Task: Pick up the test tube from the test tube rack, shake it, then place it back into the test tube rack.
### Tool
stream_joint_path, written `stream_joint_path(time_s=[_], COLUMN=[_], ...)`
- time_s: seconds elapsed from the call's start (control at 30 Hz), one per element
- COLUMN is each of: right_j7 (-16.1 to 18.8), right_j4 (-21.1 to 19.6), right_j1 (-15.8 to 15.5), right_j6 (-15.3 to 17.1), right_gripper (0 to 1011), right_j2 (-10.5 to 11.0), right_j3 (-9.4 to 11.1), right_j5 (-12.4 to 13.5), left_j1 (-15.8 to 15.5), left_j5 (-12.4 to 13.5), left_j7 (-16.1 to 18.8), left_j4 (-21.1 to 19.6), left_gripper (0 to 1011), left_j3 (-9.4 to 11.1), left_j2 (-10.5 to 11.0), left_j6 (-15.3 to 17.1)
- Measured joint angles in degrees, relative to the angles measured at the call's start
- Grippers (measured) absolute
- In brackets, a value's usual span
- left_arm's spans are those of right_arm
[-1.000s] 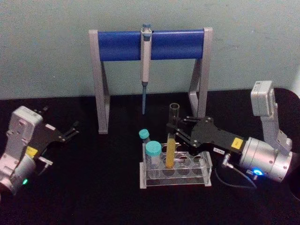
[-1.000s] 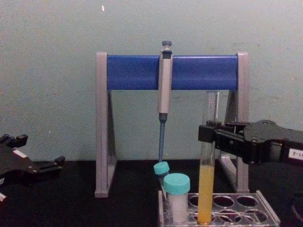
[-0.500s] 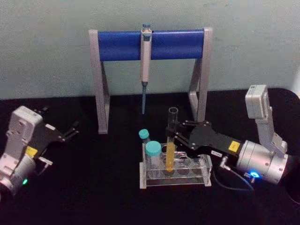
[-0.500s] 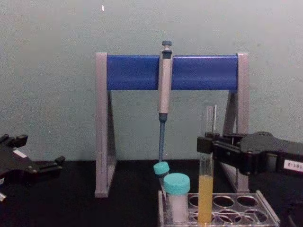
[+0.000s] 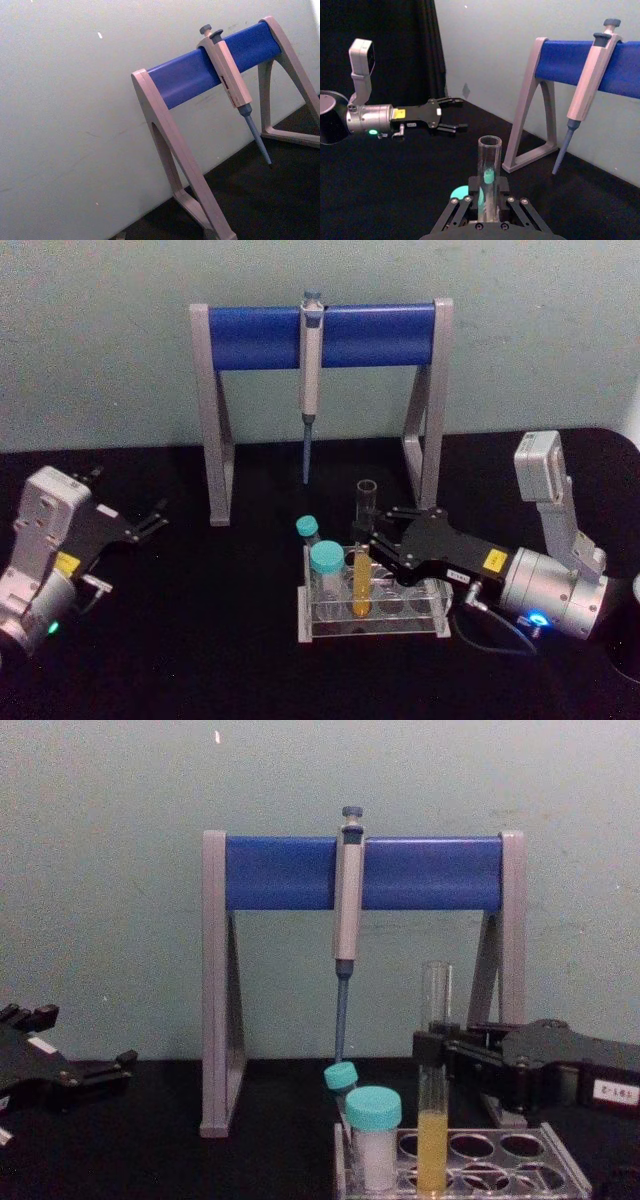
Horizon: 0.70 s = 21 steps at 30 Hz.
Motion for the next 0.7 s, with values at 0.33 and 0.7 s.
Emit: stream_joint_path(time_s=[0.33,0.7], right_j7=[-0.04,-0.31], right_j4=[0.55,1.04], right_j1=[-0.07,-0.34], right_j6=[-0.02,0.22], right_gripper=[228,229], right_j2=[-0.18,-0.39], right_j3=[-0.18,-0.11], right_j5=[-0.58,-0.87], left_j1=[0.00,0.00], left_j5=[0.00,0.00], left_j7=[0.00,0.00], left_j4=[0.00,0.00], left_gripper=[1001,1001], left_j3=[0.00,0.00], left_j2=[0.00,0.00], left_j6=[0.00,0.00])
